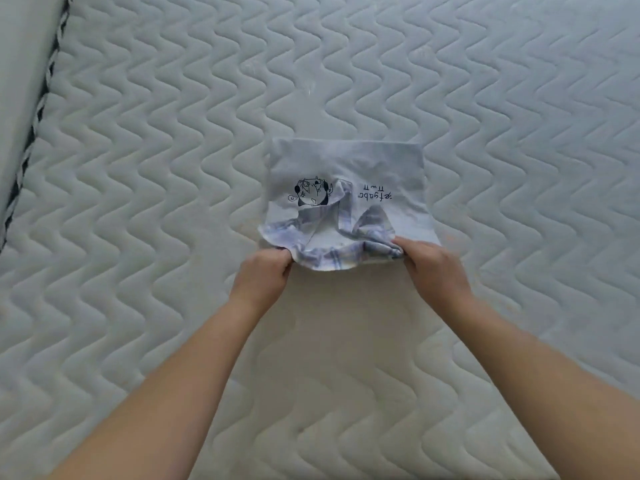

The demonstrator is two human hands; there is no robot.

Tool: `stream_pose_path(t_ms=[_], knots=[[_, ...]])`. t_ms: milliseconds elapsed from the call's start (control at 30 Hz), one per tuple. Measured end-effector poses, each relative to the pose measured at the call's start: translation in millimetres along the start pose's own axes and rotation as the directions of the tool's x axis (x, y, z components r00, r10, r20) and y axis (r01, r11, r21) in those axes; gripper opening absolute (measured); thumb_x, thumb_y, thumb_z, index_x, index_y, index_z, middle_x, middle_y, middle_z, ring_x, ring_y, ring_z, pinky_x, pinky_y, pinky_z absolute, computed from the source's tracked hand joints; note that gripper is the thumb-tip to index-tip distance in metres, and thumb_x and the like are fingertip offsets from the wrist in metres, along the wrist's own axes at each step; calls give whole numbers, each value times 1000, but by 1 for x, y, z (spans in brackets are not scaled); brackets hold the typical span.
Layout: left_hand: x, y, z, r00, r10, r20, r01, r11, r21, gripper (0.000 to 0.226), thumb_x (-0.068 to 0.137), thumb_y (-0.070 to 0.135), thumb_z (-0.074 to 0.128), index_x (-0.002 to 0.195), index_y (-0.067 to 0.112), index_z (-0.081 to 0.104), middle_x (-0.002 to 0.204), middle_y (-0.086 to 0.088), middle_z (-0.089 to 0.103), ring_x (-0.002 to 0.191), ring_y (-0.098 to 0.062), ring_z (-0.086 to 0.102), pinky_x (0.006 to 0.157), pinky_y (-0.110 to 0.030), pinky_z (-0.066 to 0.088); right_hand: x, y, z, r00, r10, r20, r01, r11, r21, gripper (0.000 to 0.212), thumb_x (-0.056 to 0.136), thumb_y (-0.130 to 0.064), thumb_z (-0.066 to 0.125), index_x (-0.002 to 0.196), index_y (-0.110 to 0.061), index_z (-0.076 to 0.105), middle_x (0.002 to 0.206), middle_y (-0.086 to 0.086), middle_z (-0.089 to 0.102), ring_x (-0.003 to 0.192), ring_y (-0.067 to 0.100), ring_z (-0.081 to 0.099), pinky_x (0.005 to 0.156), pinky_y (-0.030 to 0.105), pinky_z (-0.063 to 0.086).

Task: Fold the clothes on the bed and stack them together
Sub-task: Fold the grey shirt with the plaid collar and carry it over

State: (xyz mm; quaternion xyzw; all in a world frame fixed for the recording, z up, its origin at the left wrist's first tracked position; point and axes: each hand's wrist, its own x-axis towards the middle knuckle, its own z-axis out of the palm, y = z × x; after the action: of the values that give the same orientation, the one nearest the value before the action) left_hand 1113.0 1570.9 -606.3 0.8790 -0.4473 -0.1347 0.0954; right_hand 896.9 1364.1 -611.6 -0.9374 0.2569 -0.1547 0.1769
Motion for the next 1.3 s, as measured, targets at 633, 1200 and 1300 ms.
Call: stream_pose_path(t_ms=[633,1200,1300], knots=[[-111,11,95,981,62,185,-31,986,-166,41,70,1,61,110,-6,67,110,-26,62,104,-42,57,92,-43,46,-135,-3,53,898,264,351,-298,953,46,46,85,5,59,129,-8,63,135,8,60,128,26,54,107,38,39],[-38,27,70,848,-418,325,428,180,-886,7,92,19,68,92,26,72,87,6,74,88,-13,67,87,-33,52,-63,-18,61,711,562,423,-690,673,267,56,90,-22,69,142,-20,48,110,-4,59,107,16,55,93,29,42],[-29,45,73,965,-186,185,259,583,-770,10,94,24,65,97,21,75,105,5,72,102,-12,64,94,-28,47,-61,-19,60,758,505,412,-630,731,264,29,90,-8,65,117,-18,70,100,-5,61,102,17,60,90,25,44]])
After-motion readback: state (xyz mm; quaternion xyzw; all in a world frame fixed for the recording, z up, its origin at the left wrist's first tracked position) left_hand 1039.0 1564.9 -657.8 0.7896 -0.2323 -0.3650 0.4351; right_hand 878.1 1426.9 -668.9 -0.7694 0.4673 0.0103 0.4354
